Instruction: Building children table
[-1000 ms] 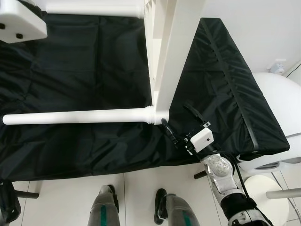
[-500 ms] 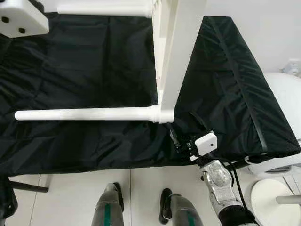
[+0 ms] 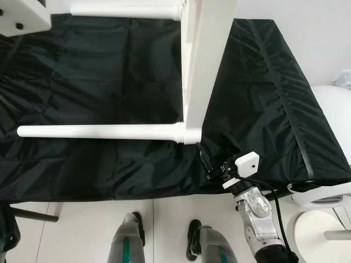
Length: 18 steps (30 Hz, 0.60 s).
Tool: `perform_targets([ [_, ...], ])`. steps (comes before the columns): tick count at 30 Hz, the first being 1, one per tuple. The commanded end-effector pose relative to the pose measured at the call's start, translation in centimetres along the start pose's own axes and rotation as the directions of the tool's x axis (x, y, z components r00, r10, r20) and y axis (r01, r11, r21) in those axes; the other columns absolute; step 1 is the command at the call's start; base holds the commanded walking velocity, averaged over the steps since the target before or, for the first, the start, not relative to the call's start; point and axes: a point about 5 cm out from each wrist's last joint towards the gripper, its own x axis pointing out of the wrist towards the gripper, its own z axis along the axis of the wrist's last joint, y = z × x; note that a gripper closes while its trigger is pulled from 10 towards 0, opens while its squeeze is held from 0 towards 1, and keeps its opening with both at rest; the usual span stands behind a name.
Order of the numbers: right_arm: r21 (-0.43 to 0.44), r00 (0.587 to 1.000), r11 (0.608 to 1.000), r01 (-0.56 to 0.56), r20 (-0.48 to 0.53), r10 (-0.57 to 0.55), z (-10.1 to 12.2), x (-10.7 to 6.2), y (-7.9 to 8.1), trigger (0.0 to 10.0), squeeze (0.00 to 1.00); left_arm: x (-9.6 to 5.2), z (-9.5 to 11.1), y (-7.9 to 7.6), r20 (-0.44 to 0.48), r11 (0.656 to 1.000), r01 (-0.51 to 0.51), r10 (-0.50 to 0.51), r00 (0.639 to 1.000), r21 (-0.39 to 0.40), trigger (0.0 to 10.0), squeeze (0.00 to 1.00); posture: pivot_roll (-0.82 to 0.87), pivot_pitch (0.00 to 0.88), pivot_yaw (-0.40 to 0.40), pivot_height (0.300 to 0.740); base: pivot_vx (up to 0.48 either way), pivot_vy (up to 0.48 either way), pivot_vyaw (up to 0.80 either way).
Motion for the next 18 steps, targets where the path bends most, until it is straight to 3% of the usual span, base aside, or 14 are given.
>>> perform_targets([
  [1,0.056,0.998,0.998,-0.005,-0.061,0.009,-0.9,-0.5,0.3,10.0,0.00,-0.8,-2.9,3.0,-0.186,0.967,-0.247,0.231,0.955,-0.067,10.0,0.00,0.18,0.185,0.009,0.740,0.000,0.000,0.00],
  [6,0.156,0.995,0.983,-0.097,-0.017,0.101,0.8,1.3,1.2,10.0,0.00,-1.5,-4.4,3.8,-0.307,0.943,-0.309,0.260,0.915,-0.122,10.0,0.00,0.19,0.178,-0.011,0.740,0.000,0.000,0.00],
  [10,0.268,0.982,0.945,-0.186,0.032,0.184,2.4,3.4,2.5,10.0,0.00,-2.1,-5.3,4.1,-0.386,0.929,-0.342,0.266,0.883,-0.142,10.0,0.00,0.19,0.172,-0.023,0.740,0.000,0.000,0.00],
  [18,0.360,0.963,0.893,-0.269,0.104,0.249,4.0,6.4,4.0,10.0,0.00,-3.8,-7.1,3.4,-0.530,0.905,-0.383,0.235,0.815,-0.187,10.0,0.00,0.19,0.166,-0.038,0.740,0.000,0.000,0.00],
])
